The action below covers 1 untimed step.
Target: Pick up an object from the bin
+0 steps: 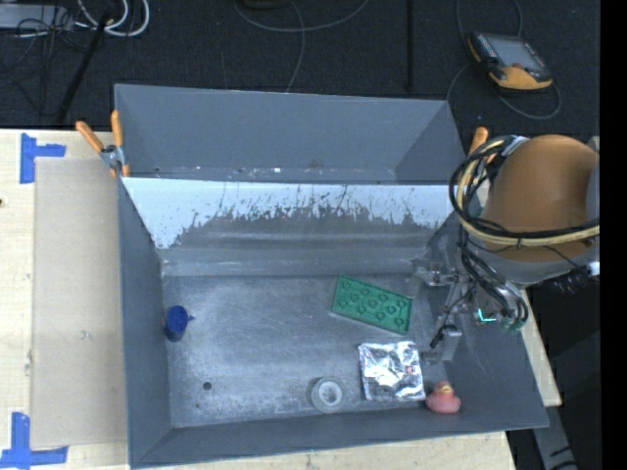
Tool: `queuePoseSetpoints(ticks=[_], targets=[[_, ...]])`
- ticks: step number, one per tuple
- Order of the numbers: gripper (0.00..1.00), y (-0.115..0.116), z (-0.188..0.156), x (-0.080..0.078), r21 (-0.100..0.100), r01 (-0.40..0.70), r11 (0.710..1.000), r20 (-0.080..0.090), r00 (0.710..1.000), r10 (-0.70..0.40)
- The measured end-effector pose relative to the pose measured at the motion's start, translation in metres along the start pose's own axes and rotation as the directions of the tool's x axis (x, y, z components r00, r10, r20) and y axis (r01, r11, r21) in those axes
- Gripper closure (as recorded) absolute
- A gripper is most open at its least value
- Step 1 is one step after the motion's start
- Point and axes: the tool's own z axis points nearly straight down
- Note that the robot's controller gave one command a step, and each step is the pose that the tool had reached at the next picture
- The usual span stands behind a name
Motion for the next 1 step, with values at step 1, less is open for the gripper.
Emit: queuePoseSetpoints(ticks=[1], targets=[[0.00,0.0147,0.1260,-0.0209,0.000,0.057,0.998,0.005,0.998,-0.057]])
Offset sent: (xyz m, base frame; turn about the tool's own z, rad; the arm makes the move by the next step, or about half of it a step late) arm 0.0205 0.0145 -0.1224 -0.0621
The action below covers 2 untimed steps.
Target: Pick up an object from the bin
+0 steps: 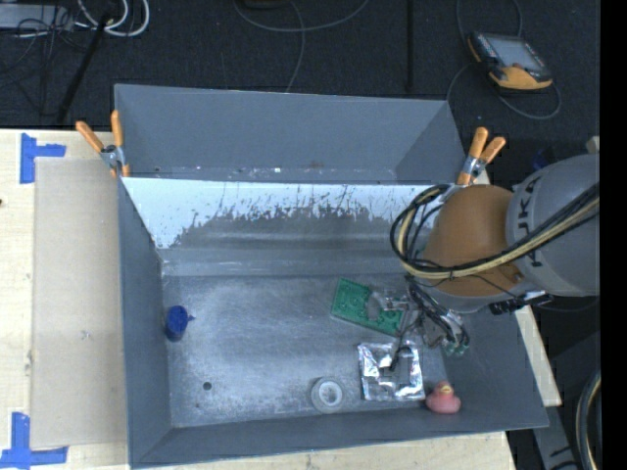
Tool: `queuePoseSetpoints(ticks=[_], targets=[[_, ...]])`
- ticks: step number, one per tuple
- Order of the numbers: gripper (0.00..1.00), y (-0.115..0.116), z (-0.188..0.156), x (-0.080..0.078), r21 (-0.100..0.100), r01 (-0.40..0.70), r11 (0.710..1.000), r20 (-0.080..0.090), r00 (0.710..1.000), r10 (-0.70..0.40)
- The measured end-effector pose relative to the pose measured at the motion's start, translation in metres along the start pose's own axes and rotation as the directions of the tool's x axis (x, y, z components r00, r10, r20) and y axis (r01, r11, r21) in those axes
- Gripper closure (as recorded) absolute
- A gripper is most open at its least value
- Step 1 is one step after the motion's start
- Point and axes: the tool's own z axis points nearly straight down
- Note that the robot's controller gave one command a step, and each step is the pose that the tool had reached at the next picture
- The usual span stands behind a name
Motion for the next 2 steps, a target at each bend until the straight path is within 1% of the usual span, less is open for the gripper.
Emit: queuePoseSetpoints(ticks=[1,2], targets=[[1.00,-0.0003,-0.0087,-0.0045,0.002,0.005,1.000,0.013,1.000,-0.005],[0.00,0.0003,-0.0036,-0.0012,0.001,0.007,1.000,0.004,1.000,-0.007]])
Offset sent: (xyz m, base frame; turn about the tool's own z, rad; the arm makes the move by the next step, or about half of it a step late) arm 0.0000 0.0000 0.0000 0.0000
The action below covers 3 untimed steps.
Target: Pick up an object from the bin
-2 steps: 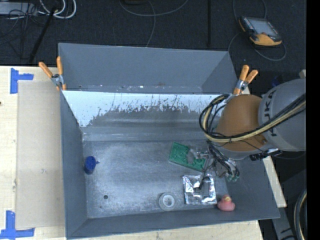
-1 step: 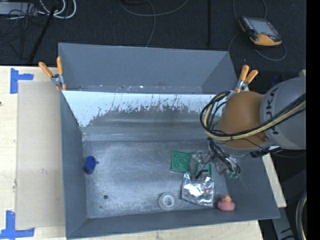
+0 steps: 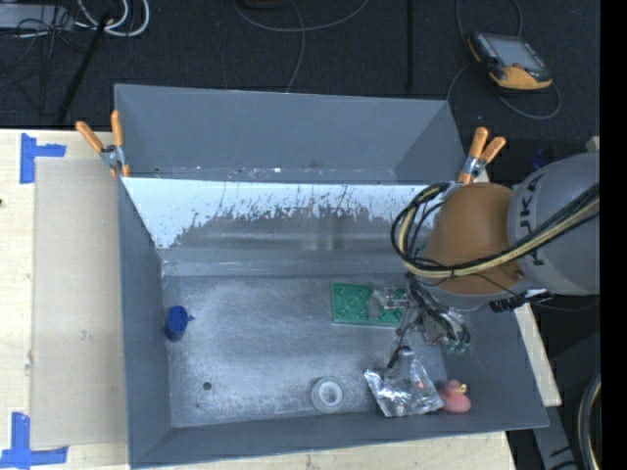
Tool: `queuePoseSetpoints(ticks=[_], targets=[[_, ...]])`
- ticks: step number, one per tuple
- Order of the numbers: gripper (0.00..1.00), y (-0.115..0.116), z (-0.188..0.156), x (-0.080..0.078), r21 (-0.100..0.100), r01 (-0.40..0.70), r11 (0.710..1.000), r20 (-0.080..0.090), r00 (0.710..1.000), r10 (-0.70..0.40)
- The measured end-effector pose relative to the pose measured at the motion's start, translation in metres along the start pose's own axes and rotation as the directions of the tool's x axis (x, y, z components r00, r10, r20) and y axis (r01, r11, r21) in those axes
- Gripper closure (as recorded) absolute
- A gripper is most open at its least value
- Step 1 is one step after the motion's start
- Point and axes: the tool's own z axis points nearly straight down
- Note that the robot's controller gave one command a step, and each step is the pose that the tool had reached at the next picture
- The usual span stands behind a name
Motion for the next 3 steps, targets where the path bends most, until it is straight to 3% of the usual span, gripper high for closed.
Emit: queuePoseSetpoints(ticks=[1,2,3], targets=[[1.00,0.000,-0.005,-0.003,0.001,0.000,1.000,0.011,1.000,0.000],[0.00,0.000,0.000,0.000,0.000,0.002,1.000,0.001,1.000,-0.002],[0.00,-0.016,-0.001,-0.082,0.002,-0.005,1.000,0.006,1.000,0.005]])
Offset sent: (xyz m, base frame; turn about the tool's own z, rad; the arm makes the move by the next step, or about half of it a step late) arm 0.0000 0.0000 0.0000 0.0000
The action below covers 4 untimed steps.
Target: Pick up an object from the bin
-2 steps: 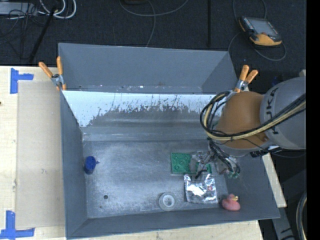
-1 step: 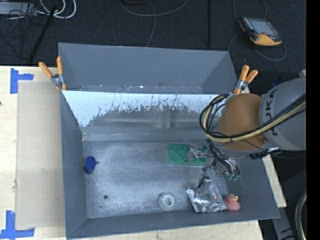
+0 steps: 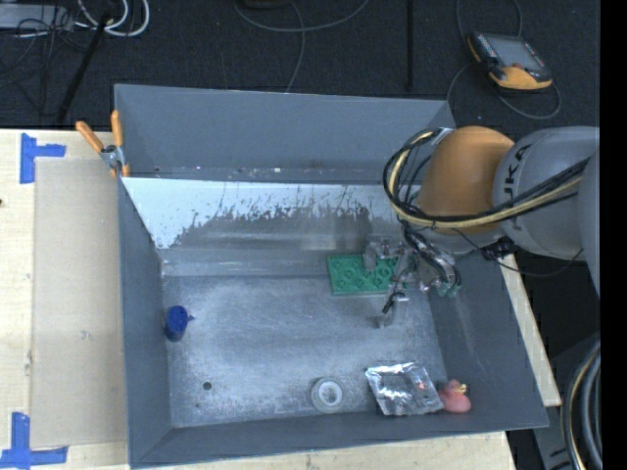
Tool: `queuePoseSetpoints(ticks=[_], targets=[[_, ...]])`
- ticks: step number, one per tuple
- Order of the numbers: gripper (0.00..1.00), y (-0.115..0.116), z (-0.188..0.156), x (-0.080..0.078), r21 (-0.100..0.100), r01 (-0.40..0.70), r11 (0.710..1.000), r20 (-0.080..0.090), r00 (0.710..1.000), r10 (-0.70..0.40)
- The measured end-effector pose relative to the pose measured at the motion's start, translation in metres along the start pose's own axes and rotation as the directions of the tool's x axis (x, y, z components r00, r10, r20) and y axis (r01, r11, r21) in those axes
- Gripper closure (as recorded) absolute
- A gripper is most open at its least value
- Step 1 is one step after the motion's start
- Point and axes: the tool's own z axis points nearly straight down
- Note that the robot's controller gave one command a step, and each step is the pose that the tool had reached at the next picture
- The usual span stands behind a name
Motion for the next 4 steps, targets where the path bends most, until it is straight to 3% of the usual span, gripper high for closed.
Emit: queuePoseSetpoints(ticks=[1,2,3,4], targets=[[1.00,0.000,-0.002,0.000,-0.001,0.001,1.000,0.000,1.000,-0.001],[1.00,0.011,-0.134,0.029,-0.001,-0.021,1.000,0.003,1.000,0.021],[0.00,0.011,-0.129,0.030,-0.002,-0.021,1.000,-0.004,1.000,0.021],[0.00,0.029,0.004,0.014,-0.002,-0.184,0.983,-0.008,0.983,0.184]])
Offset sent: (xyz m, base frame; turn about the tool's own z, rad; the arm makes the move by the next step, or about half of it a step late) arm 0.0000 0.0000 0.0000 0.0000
